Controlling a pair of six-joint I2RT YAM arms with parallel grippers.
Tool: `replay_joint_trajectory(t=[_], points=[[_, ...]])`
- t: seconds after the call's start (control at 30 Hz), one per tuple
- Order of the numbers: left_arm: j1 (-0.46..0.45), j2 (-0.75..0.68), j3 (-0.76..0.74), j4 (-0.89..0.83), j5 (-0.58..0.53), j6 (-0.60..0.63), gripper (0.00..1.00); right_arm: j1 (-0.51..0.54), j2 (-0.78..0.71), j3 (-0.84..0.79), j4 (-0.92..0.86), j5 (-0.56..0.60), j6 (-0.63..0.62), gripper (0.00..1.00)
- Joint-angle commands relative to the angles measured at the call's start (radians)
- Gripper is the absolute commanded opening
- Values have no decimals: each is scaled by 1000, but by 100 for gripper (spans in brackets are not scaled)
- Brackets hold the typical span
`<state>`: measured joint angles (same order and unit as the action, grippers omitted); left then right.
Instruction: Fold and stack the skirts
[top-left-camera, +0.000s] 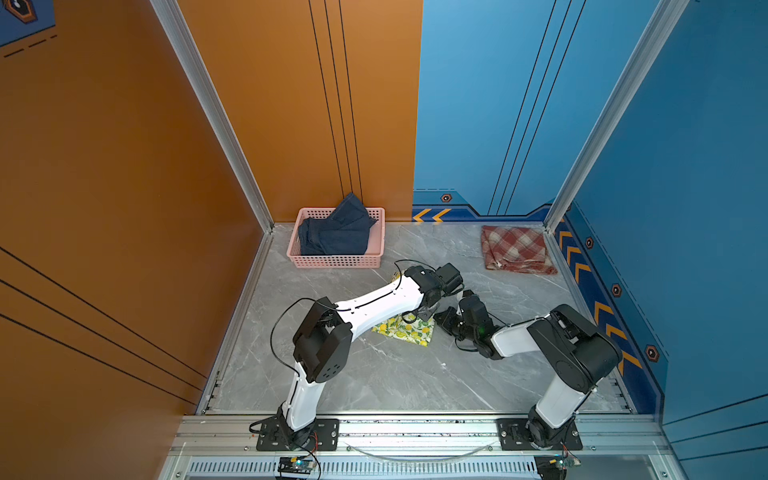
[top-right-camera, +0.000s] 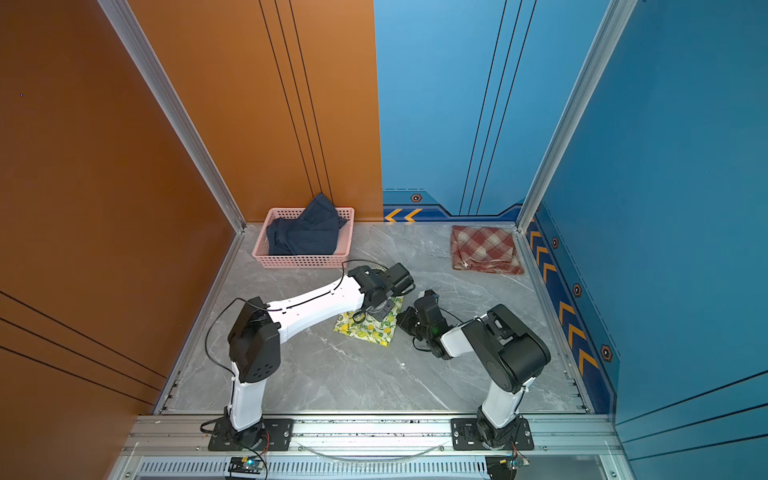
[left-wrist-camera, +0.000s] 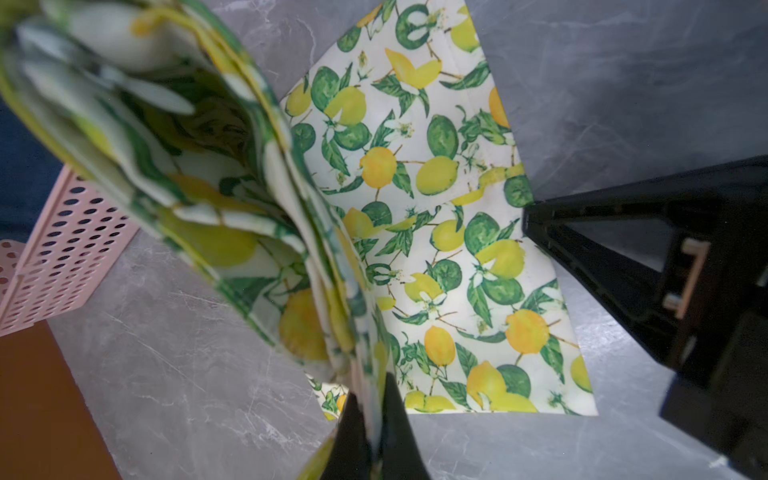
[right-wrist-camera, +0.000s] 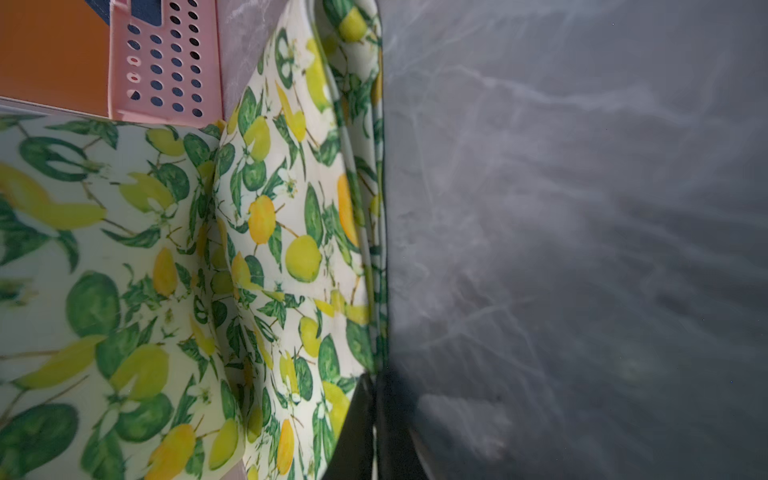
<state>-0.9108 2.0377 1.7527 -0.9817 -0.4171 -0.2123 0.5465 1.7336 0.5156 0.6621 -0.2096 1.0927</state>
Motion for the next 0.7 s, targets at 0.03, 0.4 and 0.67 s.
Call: replay_joint_trajectory(t=[0.03,0.4,0.67], points=[[4,73,79,-22,108,-41,0,10,-1,-50,-137,21,-3,20],[49,125,245,-9,390,-120,45,-31,-121,-126,-208,50,-33,51],[109,-25,167,80,514,-162,59,-77,-223,-145,-304,59,-74,55]])
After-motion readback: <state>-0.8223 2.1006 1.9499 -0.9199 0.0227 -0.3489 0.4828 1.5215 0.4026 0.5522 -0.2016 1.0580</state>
